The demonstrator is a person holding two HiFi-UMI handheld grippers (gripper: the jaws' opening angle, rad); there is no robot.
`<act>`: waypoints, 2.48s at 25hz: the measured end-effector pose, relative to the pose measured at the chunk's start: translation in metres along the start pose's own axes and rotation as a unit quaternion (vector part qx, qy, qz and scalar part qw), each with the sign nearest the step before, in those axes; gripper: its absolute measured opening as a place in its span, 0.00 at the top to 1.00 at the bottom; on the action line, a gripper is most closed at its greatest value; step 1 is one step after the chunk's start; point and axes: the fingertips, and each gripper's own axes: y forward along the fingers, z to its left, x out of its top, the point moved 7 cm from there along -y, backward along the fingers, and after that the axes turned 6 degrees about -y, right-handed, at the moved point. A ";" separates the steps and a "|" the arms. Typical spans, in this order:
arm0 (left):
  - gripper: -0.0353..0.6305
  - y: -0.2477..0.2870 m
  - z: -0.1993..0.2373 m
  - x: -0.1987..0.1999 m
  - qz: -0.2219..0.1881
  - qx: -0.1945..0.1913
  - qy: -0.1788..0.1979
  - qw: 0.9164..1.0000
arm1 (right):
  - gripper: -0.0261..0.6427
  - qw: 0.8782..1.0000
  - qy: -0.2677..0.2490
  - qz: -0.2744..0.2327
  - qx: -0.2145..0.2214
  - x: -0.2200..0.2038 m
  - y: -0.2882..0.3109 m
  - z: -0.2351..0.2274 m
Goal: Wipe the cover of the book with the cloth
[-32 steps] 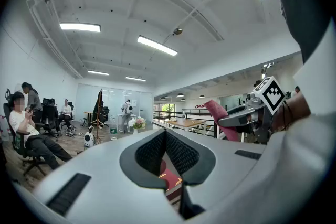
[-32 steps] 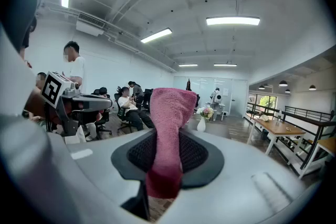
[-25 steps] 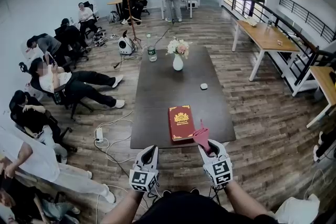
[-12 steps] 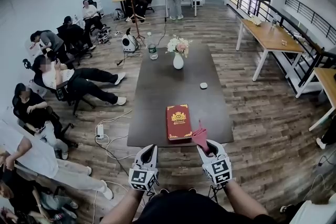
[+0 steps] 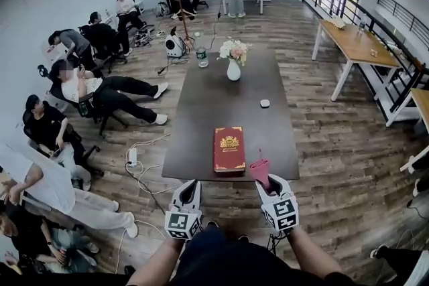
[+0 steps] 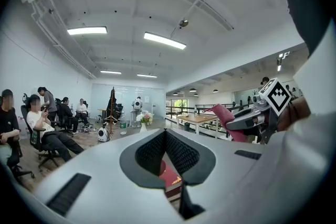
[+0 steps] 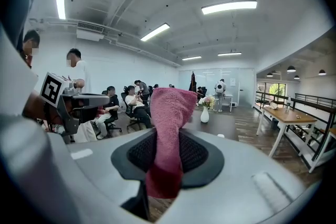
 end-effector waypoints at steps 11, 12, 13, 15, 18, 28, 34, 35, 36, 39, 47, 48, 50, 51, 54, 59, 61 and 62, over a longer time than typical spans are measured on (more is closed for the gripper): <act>0.95 0.052 0.009 -0.007 0.010 -0.018 -0.015 1.000 | 0.79 0.999 0.006 0.033 -0.003 -0.008 0.022 -0.023; 0.95 0.061 0.011 -0.007 0.011 -0.021 -0.017 1.000 | 0.79 0.999 0.006 0.037 -0.004 -0.007 0.025 -0.025; 0.95 0.069 0.013 -0.006 0.010 -0.024 -0.020 0.999 | 0.79 0.999 0.005 0.041 -0.006 -0.007 0.028 -0.027; 0.95 0.085 0.017 -0.003 0.006 -0.031 -0.024 0.999 | 0.79 0.999 -0.002 0.045 -0.011 -0.004 0.038 -0.032; 0.95 0.110 0.026 -0.002 0.004 -0.045 -0.024 0.999 | 0.79 0.999 -0.011 0.048 -0.019 0.002 0.060 -0.042; 0.95 0.181 0.085 0.000 0.043 -0.070 -0.029 0.996 | 0.79 0.998 0.005 0.056 -0.029 0.025 0.149 -0.068; 0.95 0.216 0.123 -0.004 0.062 -0.087 -0.043 0.993 | 0.79 0.998 0.008 0.065 -0.020 0.036 0.199 -0.067; 0.95 0.220 0.127 -0.005 0.067 -0.092 -0.045 0.993 | 0.79 0.997 0.008 0.068 -0.020 0.036 0.206 -0.067; 0.95 0.223 0.132 -0.007 0.072 -0.096 -0.046 0.992 | 0.79 0.997 0.008 0.072 -0.022 0.036 0.213 -0.066; 0.95 0.230 0.144 -0.012 0.085 -0.111 -0.048 0.989 | 0.79 0.996 0.007 0.080 -0.030 0.038 0.229 -0.066; 0.95 0.251 0.161 -0.030 0.107 -0.114 -0.063 0.986 | 0.79 0.995 0.005 0.097 -0.029 0.032 0.263 -0.072; 0.95 0.252 0.163 -0.030 0.108 -0.113 -0.064 0.986 | 0.79 0.995 0.004 0.097 -0.026 0.033 0.268 -0.072; 0.95 0.252 0.165 -0.032 0.112 -0.106 -0.066 0.986 | 0.79 0.995 0.003 0.095 -0.018 0.034 0.276 -0.074; 0.95 0.251 0.165 -0.033 0.115 -0.101 -0.066 0.986 | 0.79 0.996 0.002 0.094 -0.014 0.034 0.279 -0.075; 0.95 0.248 0.165 -0.037 0.123 -0.084 -0.068 0.987 | 0.79 0.996 0.002 0.089 -0.007 0.030 0.288 -0.082; 0.95 0.247 0.164 -0.039 0.137 -0.056 -0.060 0.987 | 0.79 0.996 0.006 0.083 0.014 0.024 0.307 -0.099; 0.95 0.247 0.161 -0.040 0.142 -0.043 -0.060 0.987 | 0.79 0.996 0.008 0.083 0.027 0.019 0.311 -0.104; 0.95 0.247 0.160 -0.042 0.145 -0.036 -0.061 0.987 | 0.79 0.996 0.009 0.084 0.033 0.016 0.313 -0.107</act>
